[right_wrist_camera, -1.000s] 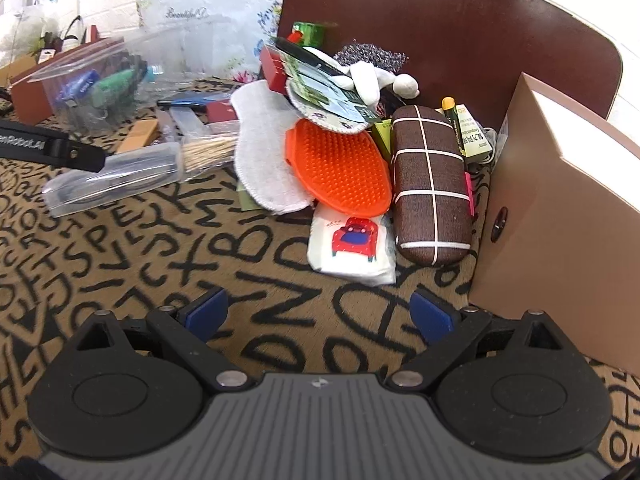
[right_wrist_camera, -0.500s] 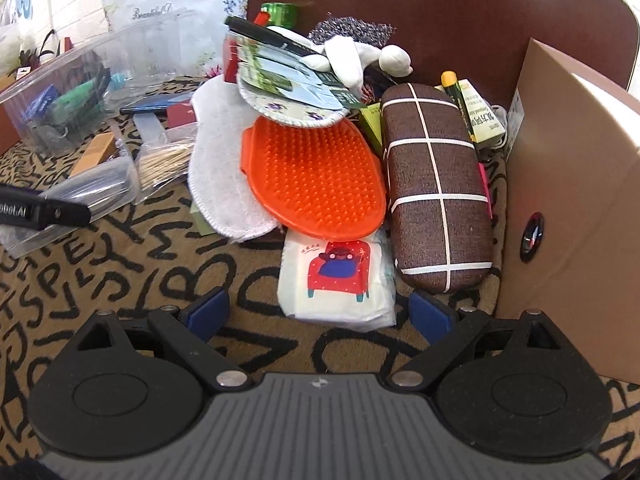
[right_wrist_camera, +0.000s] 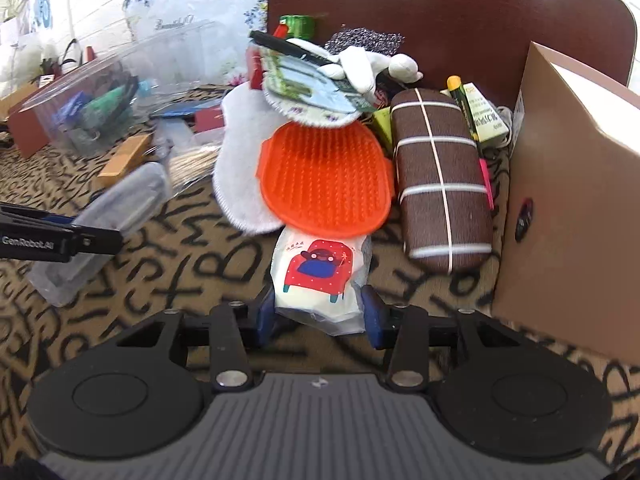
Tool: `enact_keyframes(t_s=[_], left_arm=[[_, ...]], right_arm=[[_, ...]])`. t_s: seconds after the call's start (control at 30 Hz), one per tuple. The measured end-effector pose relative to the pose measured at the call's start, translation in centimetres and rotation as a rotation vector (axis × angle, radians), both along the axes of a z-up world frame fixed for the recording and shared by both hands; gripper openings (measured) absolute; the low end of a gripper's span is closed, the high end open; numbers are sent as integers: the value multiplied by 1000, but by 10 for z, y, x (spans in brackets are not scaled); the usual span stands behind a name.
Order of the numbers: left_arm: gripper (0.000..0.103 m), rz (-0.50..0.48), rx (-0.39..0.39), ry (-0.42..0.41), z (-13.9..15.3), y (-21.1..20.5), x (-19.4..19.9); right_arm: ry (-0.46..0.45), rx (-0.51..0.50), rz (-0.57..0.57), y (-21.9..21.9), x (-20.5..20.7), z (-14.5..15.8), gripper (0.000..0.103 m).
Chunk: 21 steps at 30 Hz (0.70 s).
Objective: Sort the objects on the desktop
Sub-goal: 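Grasp the clear plastic case with the left tool while the right grasps the tissue pack, then lift both held items and carry them over the brown cardboard box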
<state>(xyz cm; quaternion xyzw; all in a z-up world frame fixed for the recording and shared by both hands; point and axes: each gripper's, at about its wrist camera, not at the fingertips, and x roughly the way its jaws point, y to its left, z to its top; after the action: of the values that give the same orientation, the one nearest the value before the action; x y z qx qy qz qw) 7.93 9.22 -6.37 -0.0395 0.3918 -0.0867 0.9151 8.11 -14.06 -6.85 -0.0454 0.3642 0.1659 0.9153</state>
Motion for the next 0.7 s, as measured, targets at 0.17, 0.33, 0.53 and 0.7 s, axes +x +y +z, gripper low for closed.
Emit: enact_keyframes(t_s=[0.17, 0.33, 0.53, 0.7], left_arm=[[48, -54, -42, 7, -1, -27, -33], [48, -111, -78, 15, -2, -53, -62], [48, -194, -69, 22, 0, -86, -86], [58, -184, -31, 35, 1, -98, -80]], right_arm=[[28, 19, 32, -10, -40, 1, 42], [58, 24, 51, -27, -85, 2, 43], [77, 45, 40, -52, -134, 4, 45], [50, 34, 21, -57, -142, 9, 63]])
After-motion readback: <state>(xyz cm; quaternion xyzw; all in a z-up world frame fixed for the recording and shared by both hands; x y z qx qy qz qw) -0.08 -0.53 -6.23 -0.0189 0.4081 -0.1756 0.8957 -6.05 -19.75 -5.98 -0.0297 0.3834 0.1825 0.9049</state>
